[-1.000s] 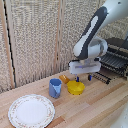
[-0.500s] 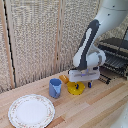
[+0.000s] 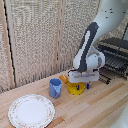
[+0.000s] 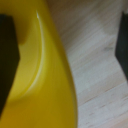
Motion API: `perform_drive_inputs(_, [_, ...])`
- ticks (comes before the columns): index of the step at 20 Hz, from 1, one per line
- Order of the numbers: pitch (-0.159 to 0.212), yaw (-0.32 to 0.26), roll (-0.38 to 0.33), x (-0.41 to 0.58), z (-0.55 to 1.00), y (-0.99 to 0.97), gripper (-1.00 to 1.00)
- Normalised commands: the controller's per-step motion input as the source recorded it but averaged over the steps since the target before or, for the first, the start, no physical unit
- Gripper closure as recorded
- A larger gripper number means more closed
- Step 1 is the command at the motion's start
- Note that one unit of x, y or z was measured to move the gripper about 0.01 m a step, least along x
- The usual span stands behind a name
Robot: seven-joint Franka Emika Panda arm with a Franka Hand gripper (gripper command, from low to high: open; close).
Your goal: Please reach out your grabber to the yellow dish. Tenderly grip the yellow dish using your grabber. Set the yellow dish on the baking sheet. Posit your grabber on the rim of the baking sheet carrying the yellow dish. Mindfully slide the baking sheet with the yellow dish into the oven. Let go of your grabber's hold on the baking sheet's edge when it is entirely in the oven.
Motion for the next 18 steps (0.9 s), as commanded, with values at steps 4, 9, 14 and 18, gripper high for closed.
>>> perform_drive_inputs(4, [0.005,-0.012,0.0,0.107,0.0,0.0,1.0])
perform_drive_inputs(9, [0.035,-0.007,0.0,0.118,0.09,0.0,1.0])
perform_drive_inputs(14, [0.001,-0.002,-0.006,0.223,0.56,-0.01,1.0])
perform_drive_inputs(18, [-0.016,-0.085,-0.046,0.213,0.87,-0.04,1.0])
